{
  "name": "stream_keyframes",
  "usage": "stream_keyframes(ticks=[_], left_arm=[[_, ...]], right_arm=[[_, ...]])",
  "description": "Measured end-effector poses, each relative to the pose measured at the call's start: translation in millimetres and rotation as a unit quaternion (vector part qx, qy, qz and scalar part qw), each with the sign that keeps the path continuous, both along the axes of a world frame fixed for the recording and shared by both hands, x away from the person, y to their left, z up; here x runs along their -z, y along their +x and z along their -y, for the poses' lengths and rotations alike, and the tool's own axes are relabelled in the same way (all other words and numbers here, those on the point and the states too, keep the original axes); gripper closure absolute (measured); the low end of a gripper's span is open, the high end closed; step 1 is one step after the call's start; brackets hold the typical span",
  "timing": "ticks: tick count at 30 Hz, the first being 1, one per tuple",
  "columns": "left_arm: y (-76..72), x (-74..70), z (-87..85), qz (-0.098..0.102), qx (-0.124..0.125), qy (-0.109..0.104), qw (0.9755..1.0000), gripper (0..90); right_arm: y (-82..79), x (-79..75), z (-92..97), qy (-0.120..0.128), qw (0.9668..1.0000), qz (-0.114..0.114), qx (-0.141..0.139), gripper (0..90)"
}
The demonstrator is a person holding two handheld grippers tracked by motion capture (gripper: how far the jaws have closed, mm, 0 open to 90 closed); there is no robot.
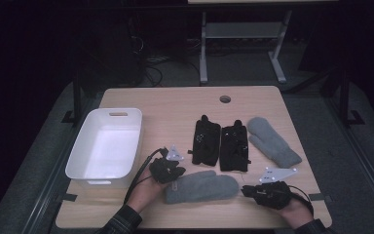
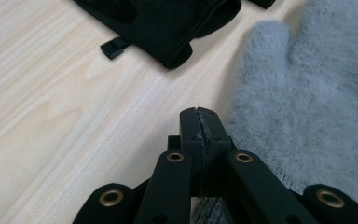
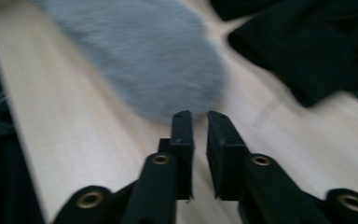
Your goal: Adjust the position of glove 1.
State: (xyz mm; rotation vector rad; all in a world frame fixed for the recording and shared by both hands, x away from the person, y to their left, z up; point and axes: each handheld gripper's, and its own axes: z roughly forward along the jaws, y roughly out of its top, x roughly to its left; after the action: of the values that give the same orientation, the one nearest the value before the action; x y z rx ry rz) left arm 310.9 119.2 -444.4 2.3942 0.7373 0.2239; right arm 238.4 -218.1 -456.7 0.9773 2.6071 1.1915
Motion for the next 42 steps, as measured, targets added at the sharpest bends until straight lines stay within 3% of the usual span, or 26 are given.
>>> stream_keyframes(ticks=[6,16,19,22,24,26,27,34,37,39,42], left_arm=[[-2.7,0.5,-0.4,-0.007,0.007,0.004,0.9999,89.5],[-16.3,3.7,-5.3,-0.027,0.029,-0.003,0.9992,89.4],[-19.1,3.7,-6.9,-0.035,0.031,-0.01,0.9988,89.4],[-22.1,4.7,-6.9,-0.045,0.027,-0.032,0.9981,89.4],[-21.8,3.4,-7.7,-0.044,0.038,-0.025,0.998,89.4],[-23.2,3.8,-5.8,-0.046,0.031,-0.036,0.9978,89.4],[-22.7,2.9,-5.8,-0.047,0.043,-0.032,0.9975,89.4],[-26.8,1.6,-2.0,-0.055,0.06,-0.04,0.9959,89.5],[-30.7,1.4,2.8,-0.06,0.059,-0.057,0.9948,89.5],[-31.7,0.1,4.1,-0.057,0.07,-0.054,0.9944,89.4],[-32.9,-0.1,7.5,-0.059,0.074,-0.064,0.9935,89.4]], right_arm=[[1.2,4.1,-21.0,-0.014,0.9993,-0.008,-0.033,89.2],[20.2,5.1,-43.0,-0.029,0.999,0.002,-0.034,88.5],[27.3,5.3,-47.7,-0.03,0.9991,0.004,-0.03,87.9],[33.6,5.7,-52.3,-0.027,0.9993,0.002,-0.023,88.4],[37.8,5.2,-54.9,-0.028,0.9994,0.005,-0.021,89.8],[43.9,5.0,-58.5,-0.03,0.9994,0.006,-0.018,90.0],[46.8,5.2,-59.8,-0.031,0.9993,0.006,-0.02,90.0],[62.0,8.0,-69.9,-0.029,0.9993,0.009,-0.022,90.0],[66.7,7.5,-76.1,-0.031,0.9992,0.01,-0.023,90.0],[69.6,7.4,-80.2,-0.033,0.9991,0.008,-0.024,90.0],[75.3,9.6,-86.3,-0.021,0.9994,0.007,-0.026,90.0]])
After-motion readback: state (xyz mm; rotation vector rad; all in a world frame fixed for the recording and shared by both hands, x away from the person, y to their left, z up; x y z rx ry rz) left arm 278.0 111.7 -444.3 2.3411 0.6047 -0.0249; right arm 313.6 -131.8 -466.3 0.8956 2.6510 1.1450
